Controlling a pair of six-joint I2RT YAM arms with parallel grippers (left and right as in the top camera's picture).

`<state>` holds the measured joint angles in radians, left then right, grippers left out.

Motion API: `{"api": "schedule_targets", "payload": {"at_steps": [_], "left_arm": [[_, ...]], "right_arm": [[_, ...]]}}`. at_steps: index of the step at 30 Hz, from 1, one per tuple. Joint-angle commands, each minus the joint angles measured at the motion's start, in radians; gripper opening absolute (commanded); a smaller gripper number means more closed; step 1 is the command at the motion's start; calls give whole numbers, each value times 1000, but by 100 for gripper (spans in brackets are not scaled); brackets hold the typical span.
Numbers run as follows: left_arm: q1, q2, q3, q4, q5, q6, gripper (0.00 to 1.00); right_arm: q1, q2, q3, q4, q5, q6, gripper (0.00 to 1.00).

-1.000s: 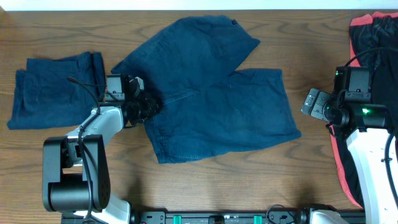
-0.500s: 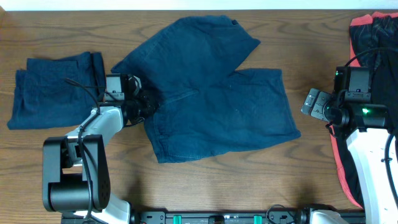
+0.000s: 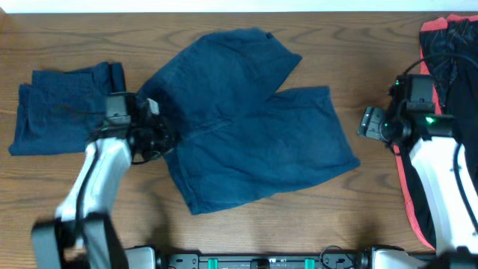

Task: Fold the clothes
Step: 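Reach the right gripper to the shorts' right leg hem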

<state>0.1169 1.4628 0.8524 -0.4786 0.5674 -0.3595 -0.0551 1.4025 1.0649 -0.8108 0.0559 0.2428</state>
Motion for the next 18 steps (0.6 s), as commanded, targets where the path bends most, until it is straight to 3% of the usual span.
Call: {"api": "schedule_targets", "payload": {"at_steps": [1, 8, 18], "left_arm": [[12, -119, 14, -12, 1, 50, 6], [12, -206, 14, -79, -15, 49, 6], [12, -206, 14, -269, -373, -9, 6]], "right_arm": [[-4, 66, -1, 55, -163, -77, 71], [10, 234, -1, 196, -325, -129, 67], [11, 417, -1, 254, -478, -128, 68]]}}
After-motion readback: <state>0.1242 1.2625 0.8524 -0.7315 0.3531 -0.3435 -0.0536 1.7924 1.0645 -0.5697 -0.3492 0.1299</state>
